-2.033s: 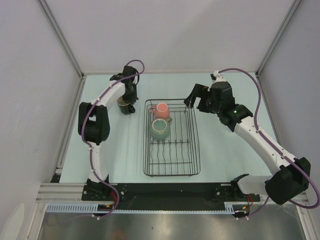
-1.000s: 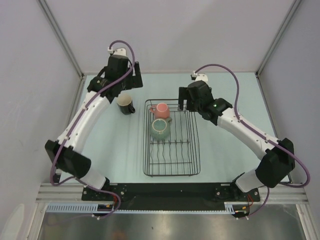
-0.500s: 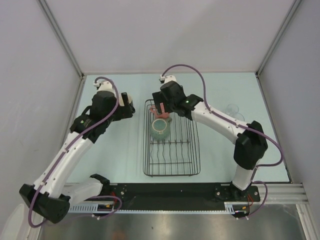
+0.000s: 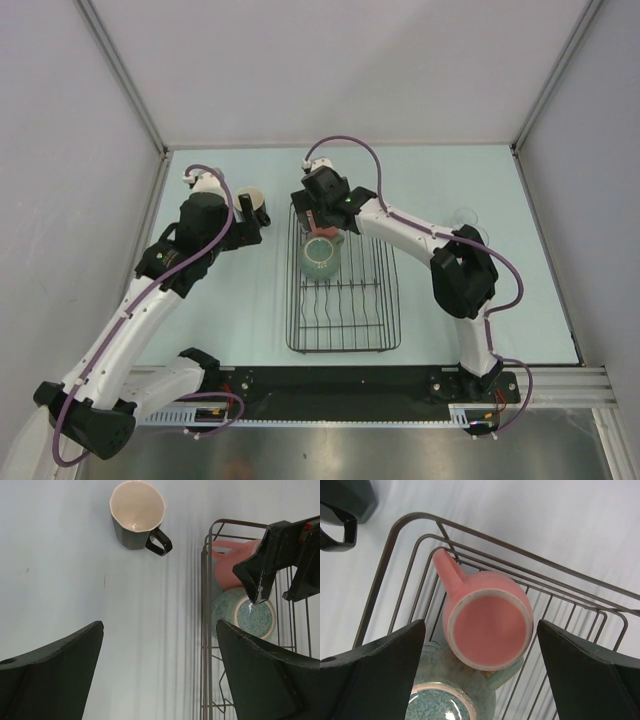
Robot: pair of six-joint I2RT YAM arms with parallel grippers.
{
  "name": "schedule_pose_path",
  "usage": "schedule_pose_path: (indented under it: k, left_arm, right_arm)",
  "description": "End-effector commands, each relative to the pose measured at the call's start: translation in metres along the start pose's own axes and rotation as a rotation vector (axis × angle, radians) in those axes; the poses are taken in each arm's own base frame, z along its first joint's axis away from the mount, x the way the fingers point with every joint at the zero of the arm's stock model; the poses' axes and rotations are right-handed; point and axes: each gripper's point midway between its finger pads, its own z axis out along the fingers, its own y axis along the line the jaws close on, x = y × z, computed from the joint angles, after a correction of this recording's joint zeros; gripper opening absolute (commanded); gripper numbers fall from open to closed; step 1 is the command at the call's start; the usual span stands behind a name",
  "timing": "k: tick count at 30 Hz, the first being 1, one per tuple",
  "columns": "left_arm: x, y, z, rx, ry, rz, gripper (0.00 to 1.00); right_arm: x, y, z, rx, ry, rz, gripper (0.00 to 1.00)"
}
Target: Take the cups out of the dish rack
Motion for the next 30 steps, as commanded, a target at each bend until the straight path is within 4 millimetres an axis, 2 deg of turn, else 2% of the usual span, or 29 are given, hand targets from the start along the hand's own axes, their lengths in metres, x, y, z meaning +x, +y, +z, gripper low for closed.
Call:
schedule_pose_path:
  k: [1,3,7,14,17,18,19,23,26,27,29,30]
  left_arm:
    - [-0.003,-0.002,-0.001,0.005,-0.021,-0.015,1.0]
    - [-0.002,-0.003,0.002,0.004,-0.014,-0.013,1.0]
    - [0.002,-0.002,0.006,-0.003,-0.003,-0.008,1.0]
    - [0.006,-0.003,0.012,-0.007,0.01,-0.004,1.0]
    - [0.008,-0.005,0.015,-0.003,0.02,-0.002,1.0]
    - [0.008,-0.005,0.016,-0.004,0.021,-0.001,1.0]
    - [0.008,-0.005,0.016,-0.002,0.022,0.0,1.0]
    - [0.01,-0.005,0.017,-0.001,0.027,0.003,1.0]
    - [0.011,-0.005,0.017,-0.002,0.028,0.007,1.0]
    - [0.01,-0.005,0.017,0.0,0.028,0.008,1.0]
    - [0.011,-0.005,0.017,0.001,0.03,0.008,1.0]
    - [0.011,-0.005,0.018,0.003,0.029,0.008,1.0]
  right_arm:
    - [-0.021,0.0,0.005,-0.006,-0.038,0.022,1.0]
    - [-0.022,-0.001,0.008,-0.005,-0.032,0.028,1.0]
    - [-0.011,-0.007,0.02,0.004,0.002,0.043,1.0]
    - [0.001,-0.012,0.03,0.012,0.033,0.054,1.0]
    - [0.003,-0.01,0.031,-0.001,0.04,0.056,0.9]
    - [0.004,-0.01,0.032,-0.004,0.043,0.058,0.81]
    - [0.005,-0.01,0.031,-0.008,0.046,0.059,0.78]
    - [0.011,-0.007,0.033,-0.021,0.064,0.063,0.71]
    - [0.014,-0.007,0.033,-0.027,0.066,0.066,0.52]
    - [0.014,-0.006,0.032,-0.027,0.064,0.067,0.33]
    - [0.012,-0.008,0.031,-0.011,0.056,0.075,0.0]
    - [0.014,-0.01,0.03,-0.003,0.063,0.076,0.0]
